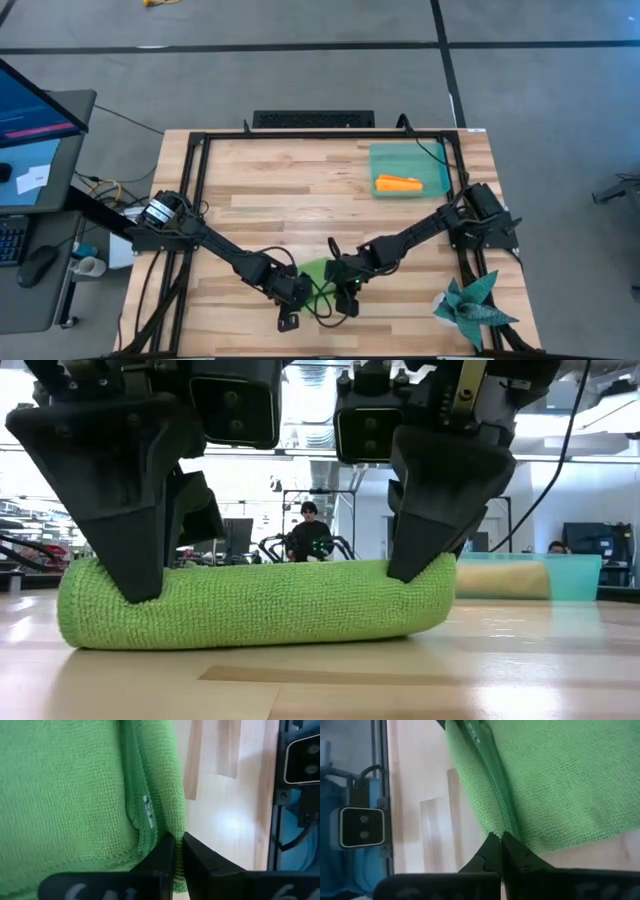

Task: Roll microfiber towels into tight, uniform cylinder then place into a basket
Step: Roll the green towel

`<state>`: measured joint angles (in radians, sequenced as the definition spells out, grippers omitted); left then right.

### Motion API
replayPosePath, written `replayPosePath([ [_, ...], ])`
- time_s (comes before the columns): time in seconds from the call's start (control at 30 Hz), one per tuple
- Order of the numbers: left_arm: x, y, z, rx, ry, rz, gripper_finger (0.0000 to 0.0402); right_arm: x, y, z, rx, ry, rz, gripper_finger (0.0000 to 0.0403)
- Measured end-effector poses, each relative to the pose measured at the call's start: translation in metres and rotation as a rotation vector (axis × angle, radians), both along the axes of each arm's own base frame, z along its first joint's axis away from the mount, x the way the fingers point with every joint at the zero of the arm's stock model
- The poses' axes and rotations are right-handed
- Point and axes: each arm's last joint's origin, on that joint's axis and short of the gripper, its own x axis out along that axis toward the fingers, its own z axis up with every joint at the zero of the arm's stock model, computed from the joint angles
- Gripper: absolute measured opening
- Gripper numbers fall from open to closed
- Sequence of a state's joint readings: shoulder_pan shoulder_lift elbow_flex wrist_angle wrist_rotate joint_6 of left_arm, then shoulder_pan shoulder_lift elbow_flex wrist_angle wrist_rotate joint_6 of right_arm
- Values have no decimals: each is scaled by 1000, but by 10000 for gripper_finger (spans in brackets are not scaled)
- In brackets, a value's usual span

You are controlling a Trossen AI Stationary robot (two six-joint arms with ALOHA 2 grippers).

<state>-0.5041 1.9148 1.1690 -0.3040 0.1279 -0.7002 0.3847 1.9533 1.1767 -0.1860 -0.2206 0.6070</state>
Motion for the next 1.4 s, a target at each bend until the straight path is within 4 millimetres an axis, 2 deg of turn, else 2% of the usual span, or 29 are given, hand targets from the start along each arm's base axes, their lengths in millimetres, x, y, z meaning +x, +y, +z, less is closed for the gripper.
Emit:
replayPosePath([
  [0.13, 0, 0, 0, -7, -1, -8, 20, -4, 8, 0, 57, 35, 18, 14],
  [0.33, 5, -7, 6, -109, -52, -87, 16, -15, 37, 4, 159, 49, 157, 9],
  [0.5, 8, 4, 4, -39, -55, -5, 16, -17, 26, -2, 64, 118, 14, 12],
  [0.57, 8, 10, 2, -18, -23, 34, 15, -14, 18, -13, 52, 160, -44, 10],
  [0.8, 9, 20, -1, 5, 19, 66, 15, -10, 8, -15, 50, 160, -74, 13],
  [0.97, 9, 20, -1, 12, 16, 57, 24, -13, 16, -9, 59, 153, -45, 11],
  [1.1, 7, 19, -1, -3, 36, 40, 32, -18, 27, -7, 117, 188, 47, 13],
  [1.3, 1, 7, 0, -168, 113, -78, 28, -26, 48, 0, 197, 187, 233, 11],
  [1.4, 1, 1, 1, -193, 97, -90, 23, -25, 51, 1, 191, 171, 240, 11],
])
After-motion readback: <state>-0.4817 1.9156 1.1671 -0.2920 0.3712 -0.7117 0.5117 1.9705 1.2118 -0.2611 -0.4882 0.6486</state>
